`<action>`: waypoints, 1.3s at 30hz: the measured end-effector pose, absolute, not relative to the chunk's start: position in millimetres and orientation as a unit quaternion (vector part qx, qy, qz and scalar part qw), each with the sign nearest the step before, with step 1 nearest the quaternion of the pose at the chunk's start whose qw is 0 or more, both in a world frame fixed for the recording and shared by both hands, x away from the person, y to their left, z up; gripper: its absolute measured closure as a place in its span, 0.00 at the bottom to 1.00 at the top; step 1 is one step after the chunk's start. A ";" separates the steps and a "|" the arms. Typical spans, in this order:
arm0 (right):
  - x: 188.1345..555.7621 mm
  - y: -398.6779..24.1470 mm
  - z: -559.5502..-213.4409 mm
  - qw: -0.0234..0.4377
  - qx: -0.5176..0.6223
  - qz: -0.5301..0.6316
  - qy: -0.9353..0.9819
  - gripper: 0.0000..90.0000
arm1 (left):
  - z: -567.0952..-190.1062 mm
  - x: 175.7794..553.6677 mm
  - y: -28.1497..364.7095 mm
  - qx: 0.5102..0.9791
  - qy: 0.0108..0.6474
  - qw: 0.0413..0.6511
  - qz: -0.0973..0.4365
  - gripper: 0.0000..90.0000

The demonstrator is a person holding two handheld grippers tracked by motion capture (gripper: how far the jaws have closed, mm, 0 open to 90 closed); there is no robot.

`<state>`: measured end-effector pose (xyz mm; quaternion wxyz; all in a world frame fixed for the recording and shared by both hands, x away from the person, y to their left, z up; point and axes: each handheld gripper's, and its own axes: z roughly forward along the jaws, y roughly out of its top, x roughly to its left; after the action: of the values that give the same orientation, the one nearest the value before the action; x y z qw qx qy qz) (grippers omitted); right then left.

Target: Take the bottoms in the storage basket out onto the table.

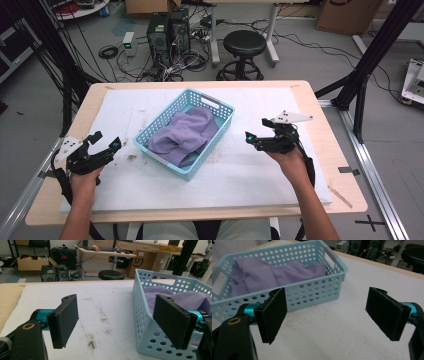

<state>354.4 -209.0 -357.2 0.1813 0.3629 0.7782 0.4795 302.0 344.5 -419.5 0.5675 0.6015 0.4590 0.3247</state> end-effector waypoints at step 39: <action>429.0 -23.4 -350.7 0.053 0.231 0.417 0.878 0.19 | -419.0 301.7 351.2 0.592 0.461 0.573 0.330 0.23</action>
<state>429.0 -23.4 -350.7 0.0532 0.2310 0.8776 0.4168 301.7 351.2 -419.0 0.5727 0.5917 0.4613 0.3304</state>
